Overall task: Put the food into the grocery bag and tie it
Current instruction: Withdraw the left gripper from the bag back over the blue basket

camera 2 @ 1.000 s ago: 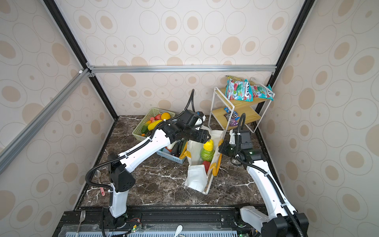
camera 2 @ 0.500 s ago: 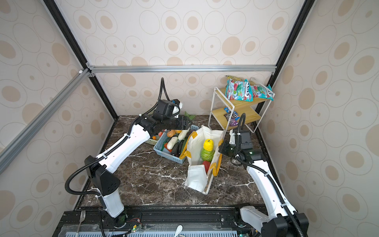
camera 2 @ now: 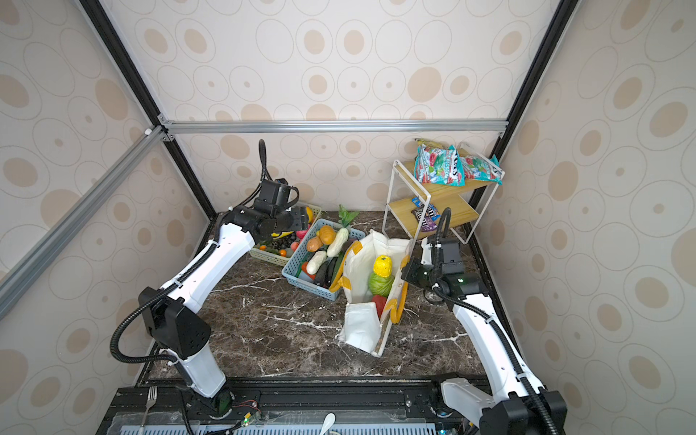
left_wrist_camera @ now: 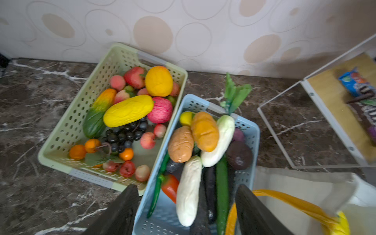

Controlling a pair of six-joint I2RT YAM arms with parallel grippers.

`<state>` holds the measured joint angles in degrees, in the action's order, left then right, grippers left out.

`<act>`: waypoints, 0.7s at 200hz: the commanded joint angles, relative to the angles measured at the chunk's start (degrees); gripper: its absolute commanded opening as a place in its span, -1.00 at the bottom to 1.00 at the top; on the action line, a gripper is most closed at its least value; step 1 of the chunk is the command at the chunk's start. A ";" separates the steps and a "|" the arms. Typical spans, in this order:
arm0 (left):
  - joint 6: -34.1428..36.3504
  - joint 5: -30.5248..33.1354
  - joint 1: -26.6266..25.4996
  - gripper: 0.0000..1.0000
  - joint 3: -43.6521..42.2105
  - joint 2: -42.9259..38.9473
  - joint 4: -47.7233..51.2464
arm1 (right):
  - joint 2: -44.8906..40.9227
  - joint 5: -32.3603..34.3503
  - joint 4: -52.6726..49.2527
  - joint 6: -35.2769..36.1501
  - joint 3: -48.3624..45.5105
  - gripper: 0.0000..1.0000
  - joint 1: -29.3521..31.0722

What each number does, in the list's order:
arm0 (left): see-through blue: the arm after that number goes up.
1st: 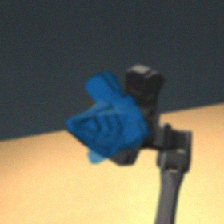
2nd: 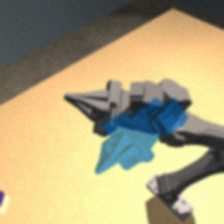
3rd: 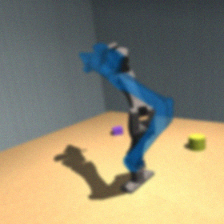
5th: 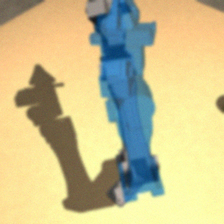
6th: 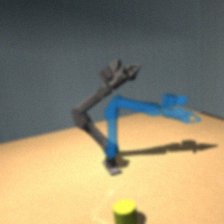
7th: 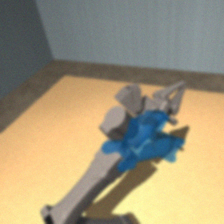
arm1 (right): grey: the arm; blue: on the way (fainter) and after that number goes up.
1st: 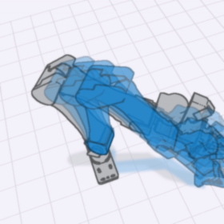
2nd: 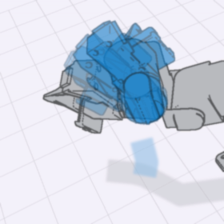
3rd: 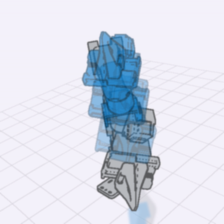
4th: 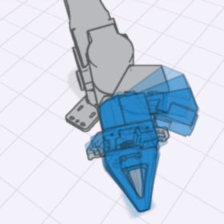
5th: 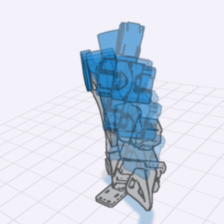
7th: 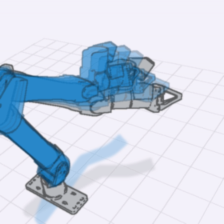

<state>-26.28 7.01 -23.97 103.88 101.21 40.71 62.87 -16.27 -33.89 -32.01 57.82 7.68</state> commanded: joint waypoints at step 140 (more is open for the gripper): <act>2.38 -5.95 1.70 0.04 -15.75 4.56 -4.46 | -0.47 0.06 -0.69 -0.07 -0.51 -1.00 -0.21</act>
<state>-23.73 2.00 -21.69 89.03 104.71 37.91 62.87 -16.27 -33.89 -31.92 57.82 7.68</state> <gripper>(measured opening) 0.521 0.049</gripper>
